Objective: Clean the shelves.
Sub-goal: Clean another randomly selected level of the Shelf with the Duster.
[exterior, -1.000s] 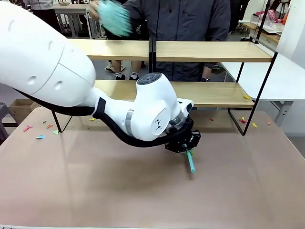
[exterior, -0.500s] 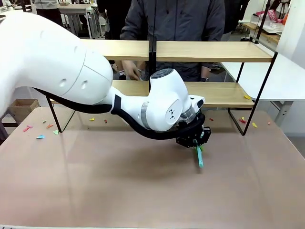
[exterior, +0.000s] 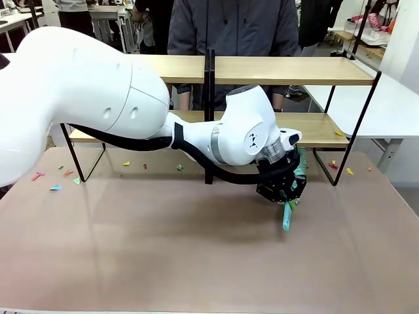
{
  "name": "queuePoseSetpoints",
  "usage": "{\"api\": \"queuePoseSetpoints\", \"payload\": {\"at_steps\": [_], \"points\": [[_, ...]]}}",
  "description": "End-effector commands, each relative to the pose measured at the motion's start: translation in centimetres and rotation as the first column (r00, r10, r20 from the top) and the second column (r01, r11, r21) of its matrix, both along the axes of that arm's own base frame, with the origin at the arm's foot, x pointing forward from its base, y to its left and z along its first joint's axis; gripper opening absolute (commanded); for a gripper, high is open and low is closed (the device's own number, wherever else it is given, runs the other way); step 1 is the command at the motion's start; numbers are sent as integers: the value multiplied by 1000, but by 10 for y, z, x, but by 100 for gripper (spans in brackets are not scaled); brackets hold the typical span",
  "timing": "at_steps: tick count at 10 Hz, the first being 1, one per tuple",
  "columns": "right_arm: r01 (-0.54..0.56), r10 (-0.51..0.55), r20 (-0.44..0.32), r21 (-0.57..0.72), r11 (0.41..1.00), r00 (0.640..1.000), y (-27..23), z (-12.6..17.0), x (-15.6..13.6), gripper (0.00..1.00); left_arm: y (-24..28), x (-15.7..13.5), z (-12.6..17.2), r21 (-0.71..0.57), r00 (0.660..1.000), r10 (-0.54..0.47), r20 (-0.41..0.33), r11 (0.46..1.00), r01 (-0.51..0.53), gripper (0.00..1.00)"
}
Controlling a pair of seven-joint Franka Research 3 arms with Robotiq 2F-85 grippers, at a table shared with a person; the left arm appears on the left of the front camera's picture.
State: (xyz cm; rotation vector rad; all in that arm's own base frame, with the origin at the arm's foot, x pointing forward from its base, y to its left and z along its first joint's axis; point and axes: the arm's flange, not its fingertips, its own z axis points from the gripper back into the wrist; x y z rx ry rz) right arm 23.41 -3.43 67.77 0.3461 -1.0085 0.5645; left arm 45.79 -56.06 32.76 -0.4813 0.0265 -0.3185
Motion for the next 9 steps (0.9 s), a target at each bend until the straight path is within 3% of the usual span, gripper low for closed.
{"api": "queuePoseSetpoints", "payload": {"at_steps": [1, 3, 4, 6, 9], "points": [[-9, 9, 2, 5, 1000, 1000, 0, 0, 0, 100, 5, 2, 8, -101, 990, -132, -45, 987, 127, 12], [-9, 9, 2, 5, 1000, 1000, 0, 0, 0, 100, 14, -5, 12, -245, 962, -253, -102, 944, 222, 12], [-9, 9, 2, 5, 1000, 1000, 0, 0, 0, 100, 14, -6, 8, -275, 936, -306, -175, 928, 252, 12], [-9, 9, 2, 5, 1000, 1000, 0, 0, 0, 100, 24, -4, 9, -468, 916, -335, -222, 860, 202, 12], [-9, 9, 2, 5, 1000, 1000, 0, 0, 0, 100, 52, -4, 21, -508, 945, -262, -198, 852, 130, 12]]}}
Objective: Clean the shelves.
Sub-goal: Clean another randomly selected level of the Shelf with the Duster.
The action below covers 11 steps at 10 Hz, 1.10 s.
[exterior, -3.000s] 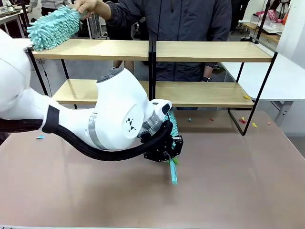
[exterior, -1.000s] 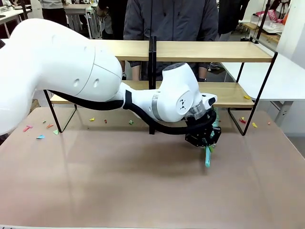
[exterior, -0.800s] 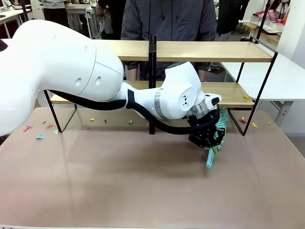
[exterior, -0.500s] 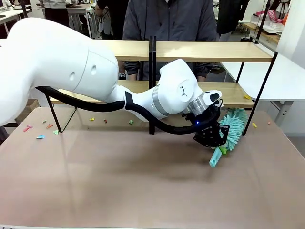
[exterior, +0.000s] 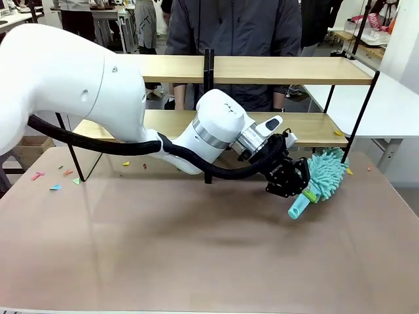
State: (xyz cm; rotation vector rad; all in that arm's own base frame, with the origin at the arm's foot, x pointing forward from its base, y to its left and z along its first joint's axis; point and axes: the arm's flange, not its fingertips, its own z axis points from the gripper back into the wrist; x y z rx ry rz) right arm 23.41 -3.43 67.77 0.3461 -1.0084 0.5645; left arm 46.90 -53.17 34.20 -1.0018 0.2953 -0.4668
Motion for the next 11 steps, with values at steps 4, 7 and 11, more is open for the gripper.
{"api": "queuePoseSetpoints", "payload": {"at_steps": [4, 7, 11], "points": [[-9, 9, 2, 5, 1000, 1000, 0, 1, 0, 100, 52, -48, 22, -16, 997, -70, -24, 997, 70, 12], [-9, 9, 2, 5, 1000, 1000, 0, 1, 0, 100, 82, -73, 28, 86, 994, -103, -43, 991, 106, 12], [-9, 9, 2, 5, 1000, 1000, 0, 1, 0, 100, 194, -144, 57, 98, 989, -138, -56, 985, 143, 12]]}}
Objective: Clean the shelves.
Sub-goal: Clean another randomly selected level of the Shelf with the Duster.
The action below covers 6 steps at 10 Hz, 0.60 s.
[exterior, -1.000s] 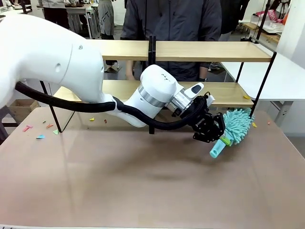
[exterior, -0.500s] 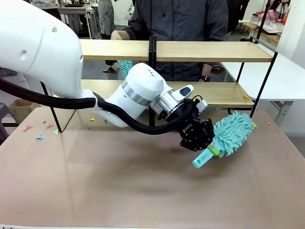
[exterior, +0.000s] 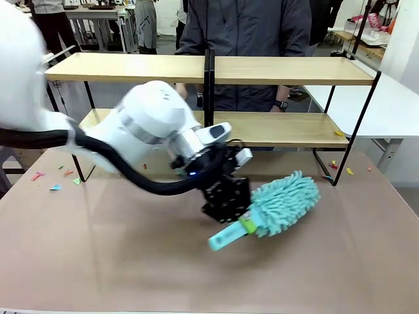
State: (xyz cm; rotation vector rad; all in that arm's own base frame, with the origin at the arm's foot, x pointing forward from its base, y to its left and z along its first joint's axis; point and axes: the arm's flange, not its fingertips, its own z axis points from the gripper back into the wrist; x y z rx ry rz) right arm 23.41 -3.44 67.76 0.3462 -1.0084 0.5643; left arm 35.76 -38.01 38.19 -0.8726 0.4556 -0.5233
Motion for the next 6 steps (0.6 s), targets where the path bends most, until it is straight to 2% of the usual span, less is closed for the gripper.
{"api": "queuePoseSetpoints", "payload": {"at_steps": [1, 2, 3, 4, 6], "points": [[-9, 9, 2, 5, 1000, 1000, 0, 1, 0, 100, 74, -57, 27, -57, 999, -22, 36, 998, 24, 12], [-9, 9, 2, 5, 1000, 1000, 0, 1, 0, 100, 102, -84, 35, -36, 998, -24, 56, 999, 26, 12], [-9, 9, 2, 5, 1000, 1000, 0, 1, 0, 100, 131, -110, 43, -26, 994, 37, 100, 999, -34, 12], [-9, 9, 2, 5, 1000, 1000, 0, 1, 0, 100, 162, -133, 53, -73, 962, 205, 182, 978, -194, 12], [-9, 9, 2, 5, 1000, 1000, 0, 1, 0, 100, 195, -160, 63, -169, 877, 376, 299, 926, -339, 12]]}}
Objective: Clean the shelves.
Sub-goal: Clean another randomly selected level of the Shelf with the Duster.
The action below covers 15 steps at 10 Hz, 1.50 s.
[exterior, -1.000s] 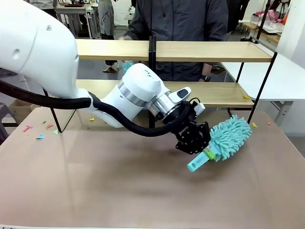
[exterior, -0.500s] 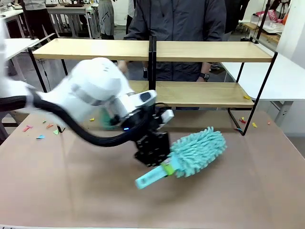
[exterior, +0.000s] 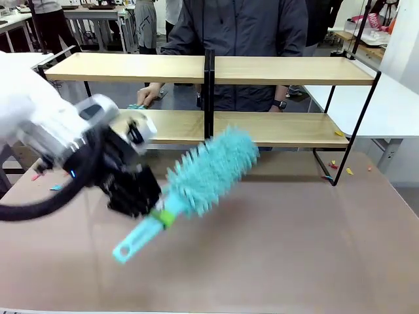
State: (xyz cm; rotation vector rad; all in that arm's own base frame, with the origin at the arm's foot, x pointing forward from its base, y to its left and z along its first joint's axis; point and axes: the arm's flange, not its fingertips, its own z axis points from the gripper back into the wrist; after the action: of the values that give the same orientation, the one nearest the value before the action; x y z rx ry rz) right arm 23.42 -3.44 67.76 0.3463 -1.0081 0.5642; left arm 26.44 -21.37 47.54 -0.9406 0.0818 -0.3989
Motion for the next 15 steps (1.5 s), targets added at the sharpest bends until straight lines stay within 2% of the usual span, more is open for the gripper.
{"api": "queuePoseSetpoints", "payload": {"at_steps": [1, 2, 3, 10, 11, 12, 13, 15], "points": [[-9, 9, 2, 5, 1000, 1000, 0, 1, 0, 100, 39, -72, -27, -28, 978, 172, 115, 985, -170, 12], [-9, 9, 2, 5, 1000, 1000, 0, 1, 0, 100, 46, -63, -26, -32, 977, 197, 82, 980, -195, 12], [-9, 9, 2, 5, 1000, 1000, 0, 1, 0, 100, 13, 3, 24, -26, 993, 95, 65, 995, -94, 12], [-9, 9, 2, 5, 1000, 1000, 0, 1, 0, 100, 11, 2, 22, -12, 993, 107, 50, 994, -106, 12], [-9, 9, 2, 5, 1000, 1000, 0, 1, 0, 100, -2, 8, 21, -1, 999, 18, 30, 1000, -18, 12], [-9, 9, 2, 5, 1000, 1000, 0, 1, 0, 100, -19, 13, 19, 14, 1000, -24, 11, 1000, 24, 12], [-9, 9, 2, 5, 1000, 1000, 0, 1, 0, 100, -44, 19, 12, 28, 994, -107, -34, 994, 108, 12], [-9, 9, 2, 5, 1000, 1000, 0, 1, 0, 100, -99, 46, -9, 111, 970, -211, -124, 968, 225, 12]]}}
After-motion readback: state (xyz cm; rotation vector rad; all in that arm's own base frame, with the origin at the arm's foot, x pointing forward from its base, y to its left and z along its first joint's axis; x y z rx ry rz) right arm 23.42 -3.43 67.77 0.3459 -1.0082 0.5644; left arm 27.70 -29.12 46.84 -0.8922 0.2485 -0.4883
